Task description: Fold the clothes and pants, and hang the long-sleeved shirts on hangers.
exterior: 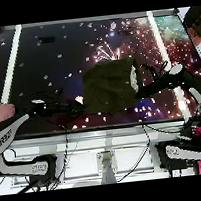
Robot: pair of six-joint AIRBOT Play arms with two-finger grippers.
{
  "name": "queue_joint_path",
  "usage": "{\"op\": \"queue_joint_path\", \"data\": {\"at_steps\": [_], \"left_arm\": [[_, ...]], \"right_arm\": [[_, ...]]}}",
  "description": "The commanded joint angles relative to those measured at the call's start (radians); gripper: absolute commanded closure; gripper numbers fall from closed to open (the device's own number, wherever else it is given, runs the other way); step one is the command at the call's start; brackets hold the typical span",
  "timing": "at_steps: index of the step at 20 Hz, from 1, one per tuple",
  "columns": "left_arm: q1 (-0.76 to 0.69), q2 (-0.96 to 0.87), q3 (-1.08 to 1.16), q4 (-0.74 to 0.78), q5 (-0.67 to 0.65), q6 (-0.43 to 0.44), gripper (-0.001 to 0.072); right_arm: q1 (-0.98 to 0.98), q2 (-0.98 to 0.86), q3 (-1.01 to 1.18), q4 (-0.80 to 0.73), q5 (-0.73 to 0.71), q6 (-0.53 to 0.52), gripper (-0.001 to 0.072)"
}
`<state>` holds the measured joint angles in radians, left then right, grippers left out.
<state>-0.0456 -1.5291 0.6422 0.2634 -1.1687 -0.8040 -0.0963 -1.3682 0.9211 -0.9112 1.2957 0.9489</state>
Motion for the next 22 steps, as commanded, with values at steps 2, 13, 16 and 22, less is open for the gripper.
{"op": "queue_joint_path", "data": {"at_steps": [2,13,16,22], "left_arm": [[-0.044,-0.001,0.001,-0.133,0.013,0.096,0.0282],[-0.147,-0.002,0.001,0.115,0.026,0.056,0.0288],[-0.187,-0.002,0.001,0.11,0.033,0.057,0.0588],[-0.158,0.081,0.115,-0.119,-0.014,0.061,0.0694]], "right_arm": [[0.0,-0.001,0.001,0.001,-0.001,0.0,0.0694],[0.0,-0.001,0.001,0.045,0.0,0.0,0.0694],[0.0,-0.001,0.001,0.082,0.004,0.0,0.0695],[0.0,0.0,0.023,0.325,0.074,0.0,0.0696]]}}
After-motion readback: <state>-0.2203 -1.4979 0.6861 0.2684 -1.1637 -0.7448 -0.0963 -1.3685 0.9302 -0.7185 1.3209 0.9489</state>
